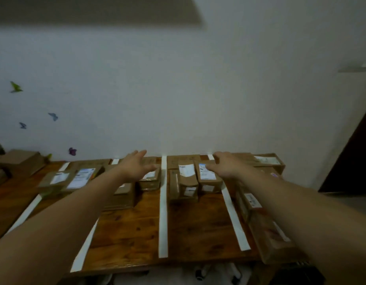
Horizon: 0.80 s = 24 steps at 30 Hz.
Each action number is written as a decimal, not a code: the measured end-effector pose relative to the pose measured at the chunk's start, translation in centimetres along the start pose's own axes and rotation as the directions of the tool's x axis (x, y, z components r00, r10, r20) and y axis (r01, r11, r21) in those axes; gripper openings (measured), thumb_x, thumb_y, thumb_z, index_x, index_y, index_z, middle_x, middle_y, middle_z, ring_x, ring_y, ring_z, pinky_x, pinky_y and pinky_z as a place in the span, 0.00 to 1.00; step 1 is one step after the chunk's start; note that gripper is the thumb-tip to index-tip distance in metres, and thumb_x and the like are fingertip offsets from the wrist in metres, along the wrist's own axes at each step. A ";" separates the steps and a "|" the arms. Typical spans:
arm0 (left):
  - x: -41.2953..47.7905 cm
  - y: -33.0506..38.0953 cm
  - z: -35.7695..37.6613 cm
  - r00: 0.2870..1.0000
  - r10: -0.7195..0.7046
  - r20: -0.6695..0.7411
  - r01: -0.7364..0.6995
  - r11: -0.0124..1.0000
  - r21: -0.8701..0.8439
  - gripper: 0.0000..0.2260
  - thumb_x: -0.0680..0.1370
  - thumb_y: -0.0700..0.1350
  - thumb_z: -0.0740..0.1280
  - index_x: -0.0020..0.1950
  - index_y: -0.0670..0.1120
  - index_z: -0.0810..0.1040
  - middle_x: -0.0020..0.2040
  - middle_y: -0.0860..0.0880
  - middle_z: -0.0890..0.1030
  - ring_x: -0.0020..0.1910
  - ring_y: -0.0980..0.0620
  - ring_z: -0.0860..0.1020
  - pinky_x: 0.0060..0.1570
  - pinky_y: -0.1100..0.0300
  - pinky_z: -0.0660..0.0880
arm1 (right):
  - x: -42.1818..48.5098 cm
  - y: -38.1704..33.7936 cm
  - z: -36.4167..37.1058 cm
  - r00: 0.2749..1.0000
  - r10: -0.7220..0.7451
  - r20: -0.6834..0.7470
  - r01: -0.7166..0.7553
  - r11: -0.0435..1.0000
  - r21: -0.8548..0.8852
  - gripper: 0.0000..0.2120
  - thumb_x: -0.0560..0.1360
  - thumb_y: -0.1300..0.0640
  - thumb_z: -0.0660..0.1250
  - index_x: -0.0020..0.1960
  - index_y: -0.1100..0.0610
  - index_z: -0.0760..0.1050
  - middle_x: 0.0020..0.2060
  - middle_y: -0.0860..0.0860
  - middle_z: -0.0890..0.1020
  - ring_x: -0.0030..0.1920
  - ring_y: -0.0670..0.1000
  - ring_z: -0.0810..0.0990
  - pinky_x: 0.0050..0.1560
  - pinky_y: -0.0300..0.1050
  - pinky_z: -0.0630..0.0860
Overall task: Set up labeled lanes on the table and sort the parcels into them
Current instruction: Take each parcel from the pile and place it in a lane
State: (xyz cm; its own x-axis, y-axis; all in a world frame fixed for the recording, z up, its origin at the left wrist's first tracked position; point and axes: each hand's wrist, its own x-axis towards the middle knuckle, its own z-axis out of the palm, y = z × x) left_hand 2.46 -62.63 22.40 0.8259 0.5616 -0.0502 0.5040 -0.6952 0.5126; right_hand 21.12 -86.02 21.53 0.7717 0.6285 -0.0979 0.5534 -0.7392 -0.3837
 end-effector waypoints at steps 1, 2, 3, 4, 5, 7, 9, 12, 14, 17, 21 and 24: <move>0.2 -1.5 -0.8 1.000 -0.007 -0.002 0.007 1.000 0.009 0.35 0.76 0.59 0.63 0.77 0.49 0.52 0.77 0.45 0.51 0.76 0.45 0.50 0.73 0.47 0.51 | 1.0 -1.7 0.7 1.000 -0.014 0.017 0.014 1.000 -0.008 0.35 0.74 0.36 0.61 0.75 0.53 0.61 0.72 0.56 0.65 0.69 0.58 0.67 0.65 0.51 0.67; 0.5 -3.1 -1.6 1.000 -0.017 -0.010 0.017 1.000 0.010 0.35 0.76 0.59 0.63 0.77 0.49 0.52 0.77 0.45 0.51 0.76 0.45 0.50 0.73 0.47 0.51 | 2.1 -3.4 1.4 0.999 -0.035 0.034 0.036 0.999 -0.016 0.35 0.74 0.36 0.61 0.75 0.53 0.60 0.73 0.56 0.64 0.69 0.59 0.67 0.65 0.51 0.67; 0.7 -4.8 -2.4 0.999 -0.035 -0.022 0.035 0.999 0.006 0.35 0.76 0.59 0.64 0.77 0.49 0.52 0.77 0.44 0.51 0.76 0.45 0.49 0.73 0.47 0.51 | 3.3 -5.3 2.1 0.997 -0.061 0.050 0.063 0.998 -0.022 0.35 0.75 0.37 0.60 0.75 0.53 0.59 0.73 0.56 0.64 0.69 0.59 0.66 0.65 0.51 0.66; 0.9 -6.5 -3.2 0.998 -0.061 -0.032 0.061 0.998 -0.001 0.36 0.75 0.60 0.64 0.77 0.49 0.52 0.77 0.44 0.51 0.76 0.45 0.49 0.73 0.47 0.51 | 4.6 -7.2 2.9 0.994 -0.090 0.065 0.092 0.996 -0.021 0.35 0.75 0.37 0.60 0.76 0.53 0.59 0.73 0.56 0.63 0.70 0.59 0.66 0.66 0.51 0.66; 1.1 -8.4 -4.1 0.995 -0.090 -0.043 0.090 0.996 0.002 0.36 0.75 0.60 0.64 0.77 0.49 0.52 0.77 0.44 0.51 0.76 0.45 0.49 0.73 0.47 0.51 | 6.0 -9.2 3.7 0.990 -0.121 0.078 0.122 0.992 -0.014 0.35 0.75 0.37 0.60 0.76 0.53 0.59 0.73 0.56 0.63 0.70 0.59 0.65 0.67 0.52 0.65; 1.6 -12.3 -6.0 0.986 -0.153 -0.069 0.157 0.986 0.056 0.36 0.75 0.60 0.64 0.77 0.49 0.52 0.77 0.44 0.51 0.76 0.45 0.49 0.73 0.48 0.50 | 8.8 -13.7 5.6 0.977 -0.189 0.095 0.191 0.982 -0.009 0.35 0.76 0.37 0.60 0.75 0.54 0.59 0.74 0.56 0.63 0.71 0.58 0.64 0.68 0.51 0.64; 1.8 -16.2 -8.2 0.971 -0.215 -0.105 0.226 0.967 0.115 0.36 0.75 0.61 0.63 0.77 0.48 0.52 0.77 0.44 0.51 0.76 0.45 0.48 0.73 0.51 0.48 | 11.5 -18.5 7.6 0.956 -0.268 0.117 0.270 0.963 -0.005 0.34 0.76 0.37 0.60 0.75 0.54 0.59 0.73 0.56 0.64 0.71 0.58 0.64 0.69 0.50 0.63; 1.7 -21.8 -12.2 0.946 -0.292 -0.143 0.313 0.938 0.150 0.35 0.76 0.60 0.62 0.77 0.47 0.52 0.77 0.44 0.52 0.76 0.45 0.47 0.72 0.53 0.46 | 15.0 -25.9 10.6 0.912 -0.373 0.169 0.374 0.927 0.024 0.34 0.76 0.37 0.60 0.75 0.55 0.60 0.73 0.56 0.64 0.71 0.58 0.65 0.69 0.50 0.63; 0.9 -25.3 -14.7 0.912 -0.375 -0.163 0.394 0.913 0.105 0.36 0.75 0.61 0.63 0.77 0.49 0.52 0.77 0.44 0.51 0.76 0.45 0.46 0.72 0.52 0.47 | 16.5 -30.7 12.7 0.877 -0.436 0.203 0.438 0.898 0.038 0.34 0.76 0.37 0.60 0.75 0.55 0.59 0.74 0.56 0.63 0.71 0.58 0.64 0.68 0.50 0.63; -1.4 -31.6 -18.5 0.824 -0.517 -0.230 0.543 0.837 0.064 0.37 0.74 0.63 0.63 0.77 0.51 0.51 0.78 0.47 0.49 0.76 0.46 0.46 0.73 0.47 0.49 | 17.5 -39.3 16.3 0.792 -0.535 0.292 0.546 0.836 0.051 0.34 0.76 0.37 0.60 0.75 0.55 0.60 0.73 0.57 0.64 0.71 0.58 0.65 0.67 0.49 0.64; -4.0 -39.4 -22.9 0.743 -0.618 -0.257 0.640 0.768 0.005 0.35 0.76 0.61 0.62 0.77 0.50 0.51 0.77 0.46 0.51 0.76 0.44 0.48 0.73 0.48 0.49 | 17.5 -49.9 20.7 0.700 -0.630 0.336 0.659 0.751 0.036 0.36 0.75 0.35 0.60 0.75 0.55 0.60 0.71 0.57 0.67 0.68 0.58 0.69 0.65 0.49 0.68; -5.5 -45.5 -26.4 0.684 -0.674 -0.279 0.680 0.728 -0.091 0.35 0.76 0.60 0.63 0.77 0.50 0.52 0.77 0.44 0.50 0.76 0.43 0.48 0.73 0.48 0.51 | 17.3 -57.6 24.0 0.658 -0.668 0.347 0.693 0.718 0.070 0.36 0.74 0.35 0.61 0.75 0.54 0.61 0.71 0.56 0.68 0.67 0.58 0.70 0.65 0.50 0.70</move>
State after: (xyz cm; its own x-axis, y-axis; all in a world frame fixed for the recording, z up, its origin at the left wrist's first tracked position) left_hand -31.65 -22.23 22.00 0.1549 0.9778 -0.1408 0.9049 -0.0833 0.4173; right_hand -4.89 -26.77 19.92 0.0289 0.9915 -0.1265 0.9097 -0.0785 -0.4077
